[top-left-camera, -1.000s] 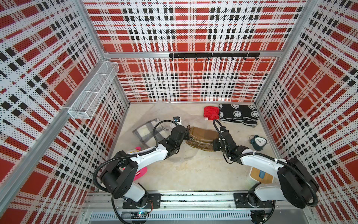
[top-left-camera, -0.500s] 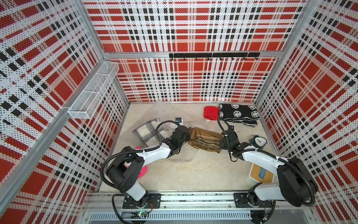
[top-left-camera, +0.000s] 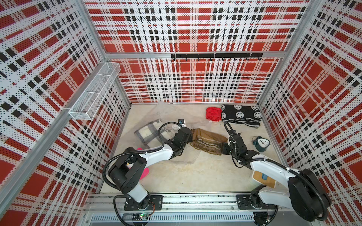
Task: Take the scarf out of the vacuum bag
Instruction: Take out the scarf from the vacuum bag.
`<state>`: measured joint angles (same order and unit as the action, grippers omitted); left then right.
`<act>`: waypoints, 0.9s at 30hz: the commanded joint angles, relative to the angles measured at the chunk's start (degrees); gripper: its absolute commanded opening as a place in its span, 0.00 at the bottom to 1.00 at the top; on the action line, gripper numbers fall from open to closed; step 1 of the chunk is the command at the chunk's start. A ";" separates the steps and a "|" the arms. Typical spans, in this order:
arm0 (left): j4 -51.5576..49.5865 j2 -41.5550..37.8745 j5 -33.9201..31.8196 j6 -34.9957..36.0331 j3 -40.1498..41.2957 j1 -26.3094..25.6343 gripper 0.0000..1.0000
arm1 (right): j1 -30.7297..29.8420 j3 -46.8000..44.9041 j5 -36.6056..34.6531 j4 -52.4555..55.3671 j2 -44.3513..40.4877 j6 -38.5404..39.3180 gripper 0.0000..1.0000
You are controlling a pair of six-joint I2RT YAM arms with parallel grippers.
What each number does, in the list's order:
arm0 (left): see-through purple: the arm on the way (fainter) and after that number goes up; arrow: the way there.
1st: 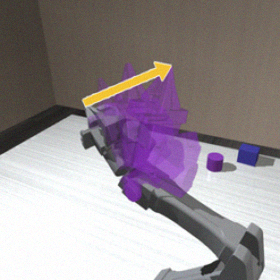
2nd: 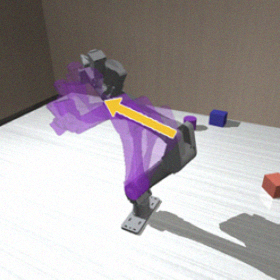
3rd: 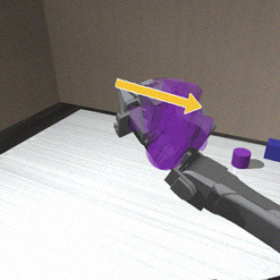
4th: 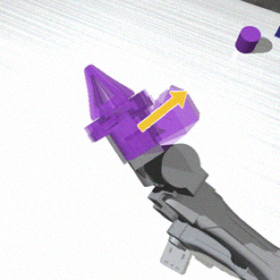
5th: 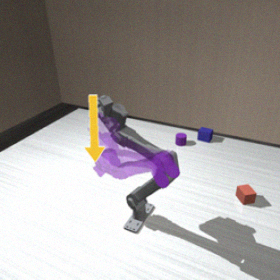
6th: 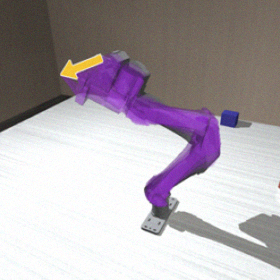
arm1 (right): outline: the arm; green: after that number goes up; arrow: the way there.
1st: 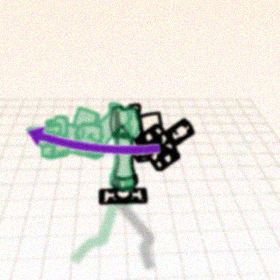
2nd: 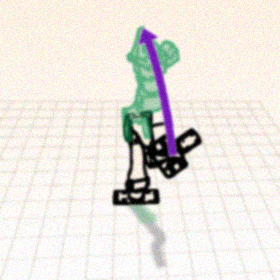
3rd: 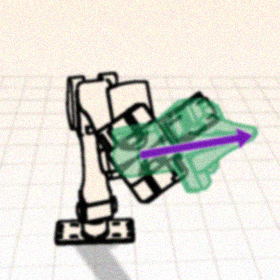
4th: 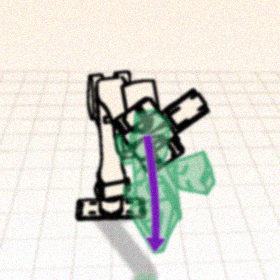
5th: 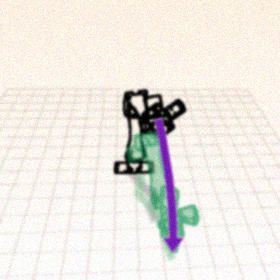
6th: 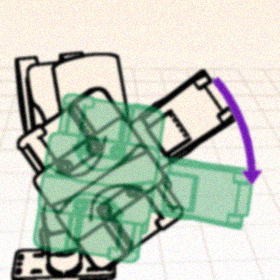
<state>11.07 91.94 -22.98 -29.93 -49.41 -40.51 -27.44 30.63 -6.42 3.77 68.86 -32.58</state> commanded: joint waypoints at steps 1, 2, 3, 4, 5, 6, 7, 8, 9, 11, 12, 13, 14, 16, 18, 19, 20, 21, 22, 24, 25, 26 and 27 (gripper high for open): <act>-0.03 -0.74 -1.19 0.81 -1.85 -0.53 0.00 | -0.85 -0.06 -1.79 1.72 -5.24 -0.57 0.71; -0.09 -0.74 -1.26 0.84 -1.87 -0.61 0.00 | -0.74 0.13 -2.17 1.64 -6.34 -0.64 0.73; -0.08 -0.72 -1.28 0.84 -1.92 -0.66 0.00 | -0.81 0.55 -2.98 1.61 -6.80 -0.56 0.74; -0.23 -0.87 -1.32 0.93 -1.99 -0.72 0.00 | -0.81 1.51 -3.90 1.62 -6.80 -0.56 0.74; -0.34 -0.97 -1.36 0.93 -1.95 -0.71 0.00 | -0.77 2.52 -4.18 0.55 -6.08 -0.07 0.74; -0.27 -1.02 -1.36 0.98 -1.98 -0.78 0.00 | -0.73 3.37 -4.33 -0.81 -4.98 0.42 0.73; -0.33 -1.16 -1.41 0.97 -2.00 -0.80 0.00 | -0.71 4.89 -4.23 -2.36 -2.71 0.42 0.71; -0.37 -1.29 -1.45 0.99 -1.88 -0.88 0.00 | -0.69 7.10 -3.69 -2.95 0.00 2.56 0.65; -0.39 -1.34 -1.45 0.99 -1.85 -0.88 0.00 | -0.75 9.06 -2.47 -2.91 2.59 3.08 0.60; -0.50 -1.64 -1.46 1.01 -1.78 -0.89 0.00 | -1.02 11.13 0.84 -5.63 7.70 3.68 0.54; -0.60 -1.67 -1.54 1.04 -1.83 -0.88 0.00 | -1.51 11.57 1.58 -6.91 9.41 3.78 0.52; -0.68 -1.86 -1.62 1.10 -1.88 -0.88 0.00 | -2.47 11.85 1.52 -7.72 11.24 3.96 0.51; -0.77 -2.02 -1.64 1.10 -1.82 -0.88 0.00 | -3.41 11.99 0.63 -8.20 12.83 4.29 0.49; -0.74 -2.37 -1.75 1.17 -1.82 -0.88 0.00 | -4.70 11.50 -0.22 -9.24 15.13 4.15 0.48; -0.73 -2.46 -1.76 1.19 -1.69 -0.88 0.00 | -5.62 10.19 1.85 -11.16 16.73 3.63 0.47; -0.71 -2.62 -1.76 1.19 -1.66 -0.89 0.00 | -5.77 9.25 5.28 -13.22 17.36 3.15 0.47; -0.74 -2.63 -1.68 1.09 -1.73 -0.89 0.00 | -6.18 8.40 8.07 -15.47 17.69 3.17 0.47; -0.73 -2.58 -1.55 1.10 -1.66 -0.88 0.00 | -7.15 7.90 9.62 -17.87 17.99 3.75 0.47; -0.70 -2.62 -1.46 1.10 -1.66 -0.88 0.00 | -8.61 8.36 8.83 -17.98 18.33 4.54 0.47; -0.75 -2.57 -1.45 1.09 -1.68 -0.88 0.00 | -10.95 10.26 4.60 -14.64 18.13 4.93 0.46; -0.77 -2.64 -1.42 1.10 -1.68 -0.88 0.00 | -11.43 10.22 3.48 -14.97 17.40 4.78 0.45; -0.75 -2.56 -1.44 1.10 -1.69 -0.88 0.00 | -11.42 9.72 3.01 -16.15 16.72 4.14 0.45; -0.75 -2.57 -1.52 1.10 -1.69 -0.91 0.00 | -11.41 9.45 1.06 -17.22 16.16 3.83 0.44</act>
<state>10.57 90.70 -23.49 -29.47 -49.98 -41.21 -38.28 39.38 -2.22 -9.39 86.94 -29.02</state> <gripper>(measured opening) 0.052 0.445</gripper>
